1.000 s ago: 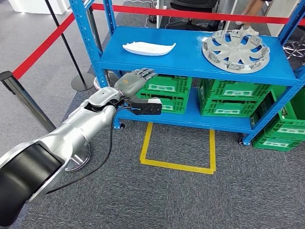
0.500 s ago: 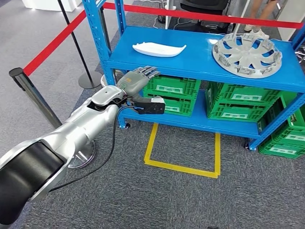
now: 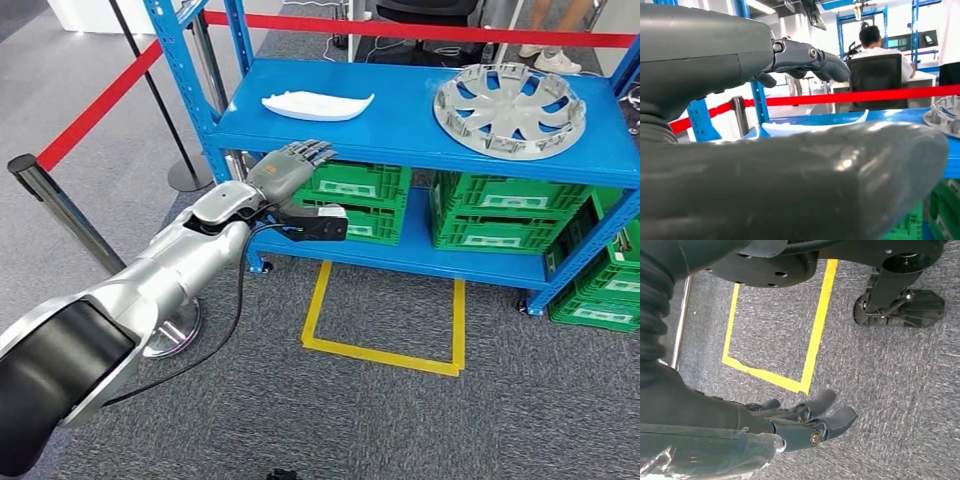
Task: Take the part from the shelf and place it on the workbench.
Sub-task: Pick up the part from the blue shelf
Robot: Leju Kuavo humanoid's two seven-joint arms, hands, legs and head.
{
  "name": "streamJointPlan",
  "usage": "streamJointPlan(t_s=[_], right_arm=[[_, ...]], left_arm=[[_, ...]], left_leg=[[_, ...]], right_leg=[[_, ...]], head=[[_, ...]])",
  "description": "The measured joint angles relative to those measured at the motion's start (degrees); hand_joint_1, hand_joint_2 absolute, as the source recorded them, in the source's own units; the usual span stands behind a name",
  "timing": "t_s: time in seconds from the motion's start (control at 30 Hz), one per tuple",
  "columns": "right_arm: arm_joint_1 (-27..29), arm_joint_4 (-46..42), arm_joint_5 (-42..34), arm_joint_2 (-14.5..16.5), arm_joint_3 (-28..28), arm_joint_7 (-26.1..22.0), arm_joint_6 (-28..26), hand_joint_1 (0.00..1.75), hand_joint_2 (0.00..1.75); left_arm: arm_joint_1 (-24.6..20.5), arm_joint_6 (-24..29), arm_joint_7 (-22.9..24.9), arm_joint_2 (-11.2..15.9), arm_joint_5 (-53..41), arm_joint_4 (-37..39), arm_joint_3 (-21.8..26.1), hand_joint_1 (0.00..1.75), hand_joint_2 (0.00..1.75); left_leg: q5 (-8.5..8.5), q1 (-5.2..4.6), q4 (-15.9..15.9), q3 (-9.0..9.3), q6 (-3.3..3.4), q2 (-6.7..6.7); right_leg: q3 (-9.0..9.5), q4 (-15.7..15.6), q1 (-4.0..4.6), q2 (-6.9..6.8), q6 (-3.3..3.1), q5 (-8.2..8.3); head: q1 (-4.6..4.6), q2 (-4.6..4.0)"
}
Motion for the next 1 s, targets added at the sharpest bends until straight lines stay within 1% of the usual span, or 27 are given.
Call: streamJointPlan(t_s=[0.03, 0.07, 0.1, 0.13, 0.17, 0.23, 0.27, 0.3, 0.33, 0.37, 0.4, 0.43, 0.47, 0.5, 0.53, 0.57, 0.6, 0.63, 0.67, 0.73, 0.8, 0.83, 0.87, 0.9, 0.93, 0.97, 1.0], right_arm=[[0.0, 0.0, 0.0, 0.0, 0.0, 0.0, 0.0, 0.0, 1.75], [0.0, 0.0, -0.1, 0.0, 0.0, 0.0, 0.0, 0.0, 1.75], [0.0, 0.0, -0.1, 0.0, 0.0, -0.1, 0.0, 0.0, 1.75], [0.0, 0.0, -0.1, 0.0, -0.1, -0.1, 0.0, 0.0, 1.75], [0.1, 0.0, -0.2, 0.0, -0.1, -0.1, 0.0, 0.0, 1.75], [0.0, 0.0, -0.2, 0.0, -0.1, -0.2, 0.0, 0.0, 1.75], [0.0, 0.0, -0.2, 0.0, -0.1, -0.2, 0.0, 0.0, 1.75], [0.0, 0.0, -0.3, 0.0, -0.1, -0.2, 0.0, 0.0, 1.75], [0.0, 0.0, -0.3, 0.0, -0.1, -0.3, 0.0, 0.0, 1.75], [0.0, 0.0, -0.3, 0.0, -0.1, -0.4, 0.0, 0.0, 1.75], [-0.1, 0.0, -0.4, -0.1, -0.1, -0.4, 0.0, 0.0, 1.75], [-0.2, 0.0, -0.4, -0.1, -0.1, -0.4, 0.0, 0.0, 1.75], [-0.2, 0.0, -0.4, -0.1, -0.1, -0.4, 0.0, 0.0, 1.75], [-0.2, 0.0, -0.4, -0.2, -0.1, -0.4, 0.0, 0.0, 1.75], [-0.1, 0.0, -0.4, -0.2, -0.1, -0.4, 0.0, 0.0, 1.75], [0.0, 0.0, -0.4, -0.3, -0.1, -0.4, 0.0, 0.0, 1.75], [0.1, 0.0, -0.4, -0.4, -0.1, -0.4, 0.0, 0.0, 1.75], [0.1, 0.0, -0.4, -0.4, -0.1, -0.4, 0.0, 0.0, 1.75], [0.1, 0.0, -0.4, -0.4, -0.1, -0.4, 0.0, 0.0, 1.75], [0.1, 0.0, -0.4, -0.5, -0.1, -0.4, 0.0, 0.0, 1.75], [0.2, 0.0, -0.4, -0.5, -0.1, -0.4, 0.0, 0.0, 1.75], [0.2, 0.0, -0.4, -0.5, -0.2, -0.4, 0.0, 0.0, 1.75], [0.1, 0.0, -0.4, -0.5, -0.2, -0.4, 0.0, 0.0, 1.75], [0.1, 0.0, -0.4, -0.5, -0.2, -0.4, 0.0, 0.0, 1.75], [0.1, 0.0, -0.4, -0.5, -0.2, -0.4, 0.0, 0.0, 1.75], [0.1, 0.0, -0.4, -0.5, -0.2, -0.4, 0.0, 0.0, 1.75], [0.1, 0.0, -0.4, -0.5, -0.2, -0.4, 0.0, 0.0, 1.75]], left_arm=[[0.0, 0.0, 0.0, 0.0, 0.0, 0.0, 0.0, 0.0, 0.0], [-0.1, 0.0, 0.0, 0.0, -0.1, 0.0, 0.0, 0.0, 0.0], [-0.2, 0.0, 0.0, 0.0, -0.1, 0.0, 0.0, 0.0, 0.0], [-0.3, 0.0, 0.0, -0.1, -0.2, 0.0, 0.0, 0.0, 0.0], [-0.4, 0.0, 0.0, -0.2, -0.3, 0.0, 0.0, 0.0, 0.0], [-0.3, 0.0, 0.0, -0.4, -0.3, 0.0, -0.1, 0.0, 0.0], [-0.3, 0.0, 0.0, -0.4, -0.4, 0.0, -0.1, 0.0, 0.0], [-0.4, 0.1, 0.0, -0.4, -0.4, 0.0, -0.1, 0.0, 0.0], [-0.5, 0.1, 0.1, -0.5, -0.4, 0.0, -0.1, 0.0, 0.0], [-0.5, 0.1, 0.1, -0.6, -0.4, 0.0, -0.1, 0.0, 0.0], [-0.4, 0.1, 0.1, -0.7, -0.4, 0.0, -0.1, 0.0, 0.0], [-0.2, 0.1, 0.1, -0.8, -0.4, 0.1, -0.2, 0.0, 0.0], [0.0, 0.1, 0.1, -0.8, -0.4, 0.1, -0.3, 0.0, 0.0], [0.1, 0.0, 0.1, -0.9, -0.4, 0.1, -0.3, 0.0, 0.0], [0.2, 0.0, 0.2, -0.9, -0.4, 0.1, -0.4, 0.0, 0.0], [0.2, 0.0, 0.2, -0.9, -0.4, 0.1, -0.4, 0.0, 0.0], [0.1, 0.0, 0.2, -0.9, -0.4, 0.1, -0.5, 0.0, 0.0], [0.0, 0.0, 0.3, -0.9, -0.5, 0.1, -0.5, 0.0, 0.0], [-0.1, 0.0, 0.3, -0.9, -0.5, 0.1, -0.5, 0.0, 0.0], [-0.2, -0.1, 0.3, -0.9, -0.5, 0.1, -0.6, 0.0, 0.0], [-0.3, -0.1, 0.3, -0.9, -0.5, 0.1, -0.7, 0.0, 0.0], [-0.3, 0.0, 0.3, -1.0, -0.5, 0.1, -0.8, 0.0, 0.0], [-0.4, -0.1, 0.3, -1.0, -0.5, 0.1, -0.8, 0.0, 0.0], [-0.4, -0.1, 0.3, -0.9, -0.5, 0.1, -0.9, 0.0, 0.0], [-0.3, -0.1, 0.3, -0.9, -0.5, 0.1, -0.9, 0.0, 0.0], [-0.2, -0.1, 0.3, -0.9, -0.5, 0.1, -1.0, 0.0, 0.0], [-0.2, -0.1, 0.3, -0.9, -0.5, 0.1, -1.0, 0.0, 0.0]], left_leg=[[2.46, -0.02, -3.0, 0.99, 0.24, 0.02], [4.99, -0.07, -7.0, 2.54, 0.54, 0.11], [6.65, -0.18, -10.7, 4.16, 0.79, 0.2], [7.4, -0.28, -13.4, 5.34, 0.97, 0.28], [7.35, -0.39, -14.8, 5.93, 1.11, 0.33], [6.85, -0.46, -15.5, 6.26, 1.46, 0.27], [6.85, -0.39, -15.7, 6.46, 1.75, 0.24], [6.82, -0.29, -15.9, 6.69, 2.07, 0.24], [6.8, -0.18, -16.1, 6.93, 2.33, 0.23], [6.68, -0.16, -16.2, 7.07, 2.56, 0.2], [6.54, -0.2, -16.2, 7.16, 2.75, 0.16], [6.39, -0.26, -16.1, 7.3, 2.87, 0.1], [6.21, -0.3, -16.1, 7.49, 2.93, 0.03], [5.99, -0.31, -16.1, 7.74, 2.92, -0.04], [5.7, -0.28, -16.0, 8.1, 2.81, -0.12], [5.34, -0.24, -15.9, 8.5, 2.62, -0.19], [4.99, -0.31, -15.7, 8.78, 2.36, -0.27], [4.72, -0.39, -15.6, 8.91, 2.09, -0.33], [4.58, -0.49, -15.5, 8.9, 1.84, -0.36], [4.51, -0.54, -15.4, 8.78, 1.47, -0.37], [3.69, -0.45, -14.5, 8.45, 0.98, -0.23], [2.65, -0.41, -12.6, 7.54, 0.69, -0.16], [1.25, -0.37, -9.5, 5.95, 0.44, -0.07], [-0.29, -0.33, -5.5, 3.78, 0.27, -0.02], [-1.41, -0.29, -1.8, 1.55, 0.16, -0.01], [-1.63, -0.26, 0.5, -0.08, 0.14, 0.01], [-0.74, -0.25, 0.9, -0.73, 0.21, 0.02]], right_leg=[[0.26, 0.0, 0.0, 0.03, 0.08, -0.18], [0.51, 0.0, 0.0, 0.06, 0.23, -0.37], [0.65, 0.0, 0.11, 0.08, 0.47, -0.58], [0.67, 0.0, 0.21, 0.05, 0.73, -0.73], [0.67, -0.1, 0.29, 0.02, 1.03, -0.82], [0.85, -0.6, 0.33, -0.07, 1.68, -0.85], [0.9, -0.6, 0.32, -0.1, 1.96, -1.07], [0.55, 0.3, 0.34, -0.12, 2.17, -1.72], [-0.42, 2.3, 0.39, -0.13, 2.28, -2.87], [-2.14, 5.8, 0.44, -0.14, 2.29, -4.45], [-4.28, 9.8, 0.54, -0.13, 2.31, -6.01], [-6.31, 13.4, 0.61, -0.13, 2.35, -6.97], [-7.68, 15.3, 0.67, -0.12, 2.39, -6.93], [-7.99, 15.0, 0.71, -0.13, 2.42, -5.7], [-7.11, 12.3, 0.7, -0.14, 2.43, -3.42], [-5.59, 8.3, 0.65, -0.16, 2.44, -0.87], [-3.89, 4.6, 0.65, -0.13, 2.43, 0.95], [-2.5, 1.7, 0.65, -0.08, 2.24, 1.91], [-1.81, 0.4, 0.69, -0.02, 1.99, 1.99], [-1.5, 0.0, 0.78, 0.13, 1.22, 1.4], [-1.29, -0.2, 0.68, 0.18, 0.54, 1.26], [-1.06, -0.3, 0.59, 0.15, 0.22, 1.18], [-0.87, -0.3, 0.54, 0.09, -0.03, 1.06], [-0.72, -0.3, 0.53, 0.04, -0.21, 0.91], [-0.59, -0.3, 0.53, 0.01, -0.32, 0.79], [-0.43, -0.3, 0.53, 0.0, -0.38, 0.65], [-0.23, -0.3, 0.53, 0.02, -0.37, 0.5]], head=[[-0.01, 0.0], [-0.03, 0.0], [-0.03, 0.0], [-0.04, 0.0], [-0.04, 0.0], [-0.03, 0.0], [0.0, 0.0], [0.07, 0.01], [0.2, 0.01], [0.35, 0.01], [0.47, 0.01], [0.54, 0.0], [0.55, 0.0], [0.55, 0.0], [0.56, 0.0], [0.6, 0.0], [0.7, 0.0], [0.77, 0.0], [0.77, 0.0], [0.59, 0.0], [0.4, 0.0], [0.31, 0.0], [0.22, 0.0], [0.13, 0.0], [0.11, 0.0], [0.1, 0.0], [0.09, 0.0]])
